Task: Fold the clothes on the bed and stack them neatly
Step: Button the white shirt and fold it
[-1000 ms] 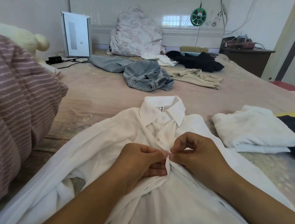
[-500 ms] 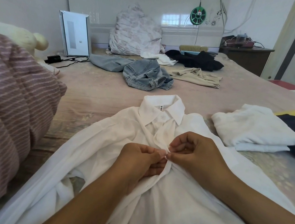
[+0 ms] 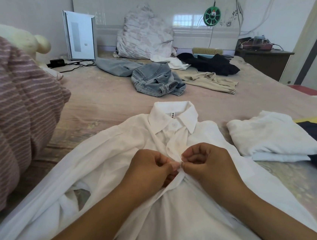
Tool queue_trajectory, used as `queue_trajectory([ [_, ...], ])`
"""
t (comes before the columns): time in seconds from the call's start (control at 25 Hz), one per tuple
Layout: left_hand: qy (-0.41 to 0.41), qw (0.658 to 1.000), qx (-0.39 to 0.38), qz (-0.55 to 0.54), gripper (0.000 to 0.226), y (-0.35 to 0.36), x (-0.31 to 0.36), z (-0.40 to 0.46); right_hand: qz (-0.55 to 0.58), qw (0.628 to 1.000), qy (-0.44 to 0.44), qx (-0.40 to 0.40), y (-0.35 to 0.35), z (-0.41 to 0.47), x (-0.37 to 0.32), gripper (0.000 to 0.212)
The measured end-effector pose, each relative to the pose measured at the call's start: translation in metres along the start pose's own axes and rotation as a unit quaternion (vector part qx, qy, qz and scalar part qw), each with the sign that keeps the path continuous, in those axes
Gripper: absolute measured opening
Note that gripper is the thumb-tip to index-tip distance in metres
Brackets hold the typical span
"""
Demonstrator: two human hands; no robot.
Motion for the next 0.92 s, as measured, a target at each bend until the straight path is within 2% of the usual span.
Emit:
queue_trajectory([
  [0.24,0.069,0.994,0.014,0.081,0.014,0.0005,0.0029,-0.0030,0.113,0.987,0.103,-0.043,-0.0030,0.0058,0.0019,0.014],
  [0.4,0.141,0.970,0.039,0.194,0.014,0.0022,0.0077,-0.0078,0.050,0.995,0.052,-0.066,-0.0049,0.0058,0.0016,0.014],
  [0.52,0.186,0.956,0.034,0.223,0.016,0.0012,0.0087,-0.0088,0.082,0.990,0.085,-0.074,-0.0050,0.0083,0.0039,0.014],
  [0.6,0.180,0.962,0.027,0.202,0.018,0.0000,0.0074,-0.0059,0.126,0.980,0.122,-0.090,-0.0064,0.0091,0.0051,0.014],
  [0.68,0.139,0.981,0.013,0.135,0.018,-0.0002,0.0061,-0.0033,0.143,0.976,0.130,-0.100,-0.0075,0.0086,0.0055,0.014],
  [0.92,0.085,0.992,0.018,0.094,0.015,-0.0019,0.0022,-0.0006,0.001,0.996,0.032,-0.078,-0.0046,0.0049,-0.0002,0.017],
])
Point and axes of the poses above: each hand's wrist, its own z-axis towards the middle knuckle, its own y-axis out of the palm, x = y × z, the point moved 1 cm from there along z, towards the middle knuckle, and after that the axes turned 4 degrees about y, right-handed, at the moved point
